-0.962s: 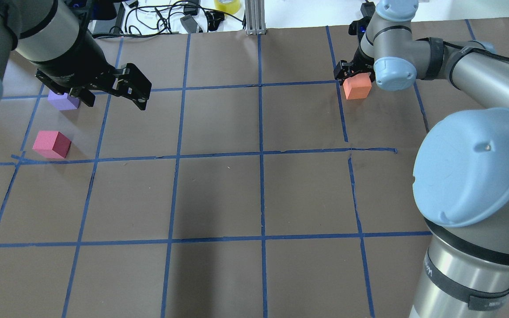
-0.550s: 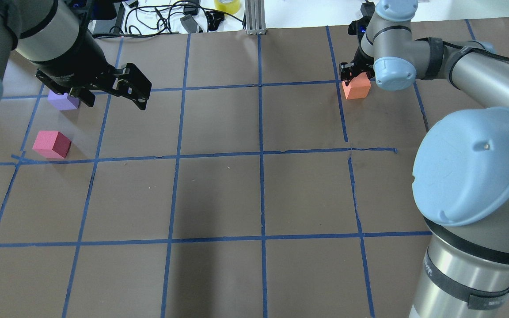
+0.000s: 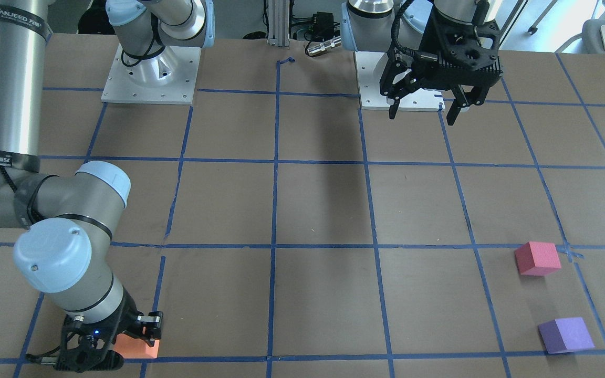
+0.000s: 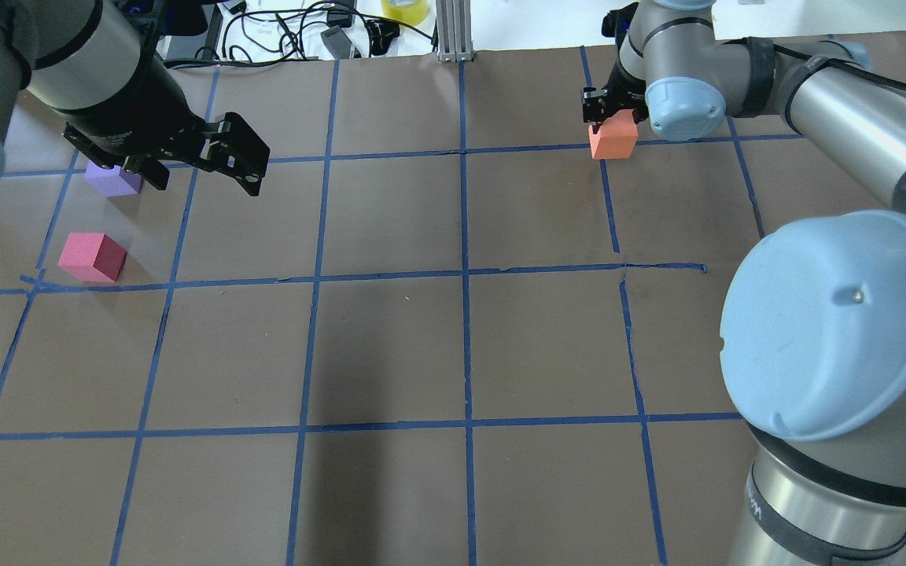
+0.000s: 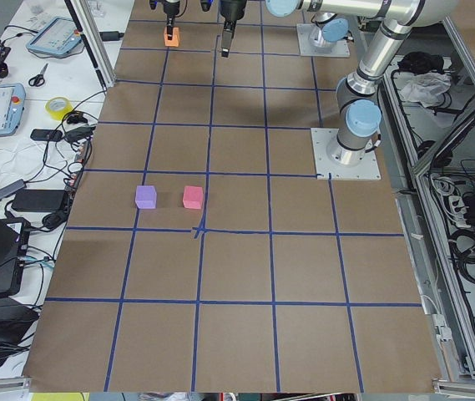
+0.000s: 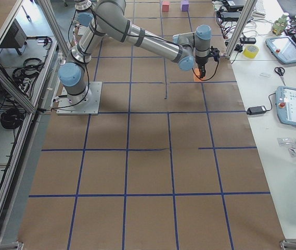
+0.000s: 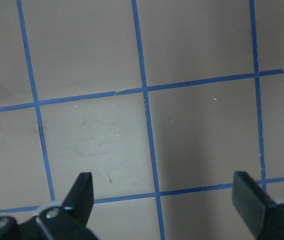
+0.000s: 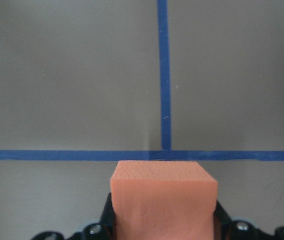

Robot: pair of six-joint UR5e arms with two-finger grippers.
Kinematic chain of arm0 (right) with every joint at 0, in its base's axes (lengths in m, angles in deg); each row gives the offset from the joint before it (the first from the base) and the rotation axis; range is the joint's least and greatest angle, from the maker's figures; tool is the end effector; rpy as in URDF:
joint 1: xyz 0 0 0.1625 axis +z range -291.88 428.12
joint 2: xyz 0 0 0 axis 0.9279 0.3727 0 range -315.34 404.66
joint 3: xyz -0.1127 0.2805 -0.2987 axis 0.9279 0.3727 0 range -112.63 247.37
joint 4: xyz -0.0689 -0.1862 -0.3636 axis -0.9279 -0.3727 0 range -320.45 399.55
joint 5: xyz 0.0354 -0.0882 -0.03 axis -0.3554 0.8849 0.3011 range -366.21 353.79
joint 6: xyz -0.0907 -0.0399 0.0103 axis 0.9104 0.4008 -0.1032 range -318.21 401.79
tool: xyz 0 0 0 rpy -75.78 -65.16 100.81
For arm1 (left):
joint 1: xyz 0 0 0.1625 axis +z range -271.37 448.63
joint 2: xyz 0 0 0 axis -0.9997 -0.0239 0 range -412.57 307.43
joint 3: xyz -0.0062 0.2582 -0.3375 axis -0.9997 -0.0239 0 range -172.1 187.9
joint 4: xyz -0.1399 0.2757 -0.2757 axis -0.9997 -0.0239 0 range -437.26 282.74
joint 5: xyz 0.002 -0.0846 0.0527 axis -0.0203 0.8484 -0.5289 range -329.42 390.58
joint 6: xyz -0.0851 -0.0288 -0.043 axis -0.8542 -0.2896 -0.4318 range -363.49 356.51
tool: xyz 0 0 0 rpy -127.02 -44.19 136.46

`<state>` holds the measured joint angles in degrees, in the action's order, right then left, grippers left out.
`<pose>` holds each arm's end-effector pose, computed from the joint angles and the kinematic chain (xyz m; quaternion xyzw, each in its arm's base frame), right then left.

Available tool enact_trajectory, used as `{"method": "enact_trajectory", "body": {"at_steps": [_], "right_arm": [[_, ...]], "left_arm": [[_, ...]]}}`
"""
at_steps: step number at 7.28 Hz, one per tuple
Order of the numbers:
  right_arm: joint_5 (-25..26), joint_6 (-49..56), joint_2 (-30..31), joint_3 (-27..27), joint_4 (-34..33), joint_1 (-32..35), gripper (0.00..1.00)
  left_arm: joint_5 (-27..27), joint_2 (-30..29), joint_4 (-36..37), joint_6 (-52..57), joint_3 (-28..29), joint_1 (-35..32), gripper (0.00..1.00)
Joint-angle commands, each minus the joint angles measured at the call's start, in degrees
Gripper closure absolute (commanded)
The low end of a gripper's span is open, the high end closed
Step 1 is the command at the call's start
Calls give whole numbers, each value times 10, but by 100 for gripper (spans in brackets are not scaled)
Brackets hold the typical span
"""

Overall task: Arrange blocks in a line
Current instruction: 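Carry the orange cube with the right gripper toward the table center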

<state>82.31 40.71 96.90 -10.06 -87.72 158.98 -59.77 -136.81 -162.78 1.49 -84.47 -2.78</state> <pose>0.1470 -0.7313 0.2550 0.0005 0.9944 -0.1050 0.0146 -0.1441 -0.4578 0.5234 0.0554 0.9961 -0.0686 0.0052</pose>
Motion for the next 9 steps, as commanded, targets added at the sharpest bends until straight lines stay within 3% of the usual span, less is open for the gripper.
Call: {"method": "enact_trajectory", "body": {"at_steps": [1,5,9], "right_arm": [[-3,-95,1,15,8,59,100],[-5,-236,-22,25,17,149,100],[13,-240,-40,31,18,187,100]], "left_arm": [[0,1,0,-1,0,0,0],[-1,1,-2,0,-3,0,0],[0,4,0,0,-8,0,0]]}}
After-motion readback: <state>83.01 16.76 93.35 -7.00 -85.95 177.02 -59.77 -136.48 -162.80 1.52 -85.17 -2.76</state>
